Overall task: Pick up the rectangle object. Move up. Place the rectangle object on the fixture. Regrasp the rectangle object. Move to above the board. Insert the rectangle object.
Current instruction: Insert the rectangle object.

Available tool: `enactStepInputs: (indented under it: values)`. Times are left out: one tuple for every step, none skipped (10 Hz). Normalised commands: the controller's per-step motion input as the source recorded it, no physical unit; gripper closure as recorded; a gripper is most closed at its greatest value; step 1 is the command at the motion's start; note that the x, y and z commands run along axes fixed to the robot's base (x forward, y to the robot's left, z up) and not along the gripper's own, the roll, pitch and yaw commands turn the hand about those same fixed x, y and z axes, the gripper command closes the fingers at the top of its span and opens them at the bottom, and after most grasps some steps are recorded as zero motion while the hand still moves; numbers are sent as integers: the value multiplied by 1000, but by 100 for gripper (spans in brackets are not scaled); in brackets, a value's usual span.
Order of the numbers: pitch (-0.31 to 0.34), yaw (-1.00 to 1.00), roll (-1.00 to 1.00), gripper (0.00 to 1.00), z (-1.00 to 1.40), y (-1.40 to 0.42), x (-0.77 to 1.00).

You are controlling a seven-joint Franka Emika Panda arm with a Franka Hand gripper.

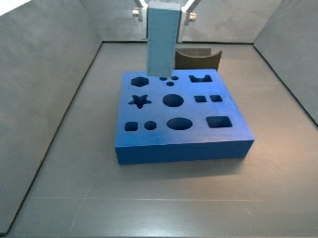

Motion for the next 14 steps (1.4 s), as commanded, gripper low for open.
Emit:
enactStepInputs:
  values:
    - [0,0,17,100,-46,0,31]
    - [0,0,9,100,-51,0,0]
    - [0,0,31,100,-129,0,149]
    - [26,0,57,100,-131,0,257]
    - [60,17,0,100,-51,0,297]
    - [0,57,9,100,-34,0,229]
    - [-9,183,246,100,0,0,237]
    - [-183,243,591,100,0,0,243]
    - [-214,257,603,100,0,0,231]
    - [-183,209,491,100,-69,0,289]
    - [-269,223,411,100,-131,-17,203]
    - [-377,240,449,100,-117,-166,123]
    - [-423,206,431,100,-100,-140,29]
    - [-380,171,377,100,-194,-71,11]
